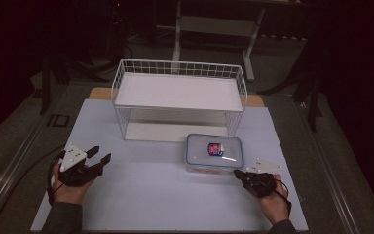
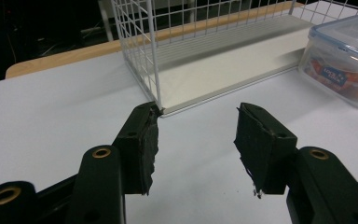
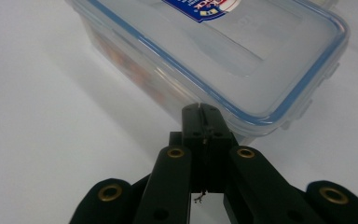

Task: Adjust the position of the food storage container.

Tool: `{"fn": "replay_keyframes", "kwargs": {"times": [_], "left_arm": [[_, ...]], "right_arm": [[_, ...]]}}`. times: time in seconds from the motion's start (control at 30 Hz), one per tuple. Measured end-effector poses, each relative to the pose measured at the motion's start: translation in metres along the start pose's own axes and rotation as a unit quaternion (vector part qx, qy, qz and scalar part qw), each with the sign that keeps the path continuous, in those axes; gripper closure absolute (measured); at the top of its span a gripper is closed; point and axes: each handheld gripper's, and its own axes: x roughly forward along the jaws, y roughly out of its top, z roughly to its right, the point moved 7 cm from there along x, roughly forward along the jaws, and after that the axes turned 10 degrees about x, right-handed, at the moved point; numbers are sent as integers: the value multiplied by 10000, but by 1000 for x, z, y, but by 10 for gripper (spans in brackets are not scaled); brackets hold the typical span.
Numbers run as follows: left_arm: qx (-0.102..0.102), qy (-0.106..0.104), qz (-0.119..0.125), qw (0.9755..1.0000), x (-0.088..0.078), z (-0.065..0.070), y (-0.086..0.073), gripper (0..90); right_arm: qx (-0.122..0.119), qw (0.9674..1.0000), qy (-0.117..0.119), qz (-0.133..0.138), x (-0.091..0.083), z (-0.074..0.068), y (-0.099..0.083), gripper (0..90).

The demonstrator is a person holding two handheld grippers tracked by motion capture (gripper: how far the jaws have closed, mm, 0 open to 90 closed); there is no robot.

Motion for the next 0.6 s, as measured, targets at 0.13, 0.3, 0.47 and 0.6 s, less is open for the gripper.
{"fn": "replay_keyframes", "kwargs": {"times": [0.13, 0.3, 0.47, 0.6], "left_arm": [[-38, 7, 8, 10000, 0, -1, 0, 482], [-57, 26, -8, 10000, 1, -1, -1, 479], [-71, 33, -1, 10000, 1, -2, -2, 479], [-75, 30, 1, 10000, 1, -2, -2, 478]], "right_arm": [[230, 9994, 27, 252, -6, 5, 9, 897], [605, 9969, -216, 448, -5, 31, 24, 895], [1012, 9928, -506, 392, 12, 58, 35, 895], [1255, 9895, -646, 316, 24, 69, 41, 896]]}}
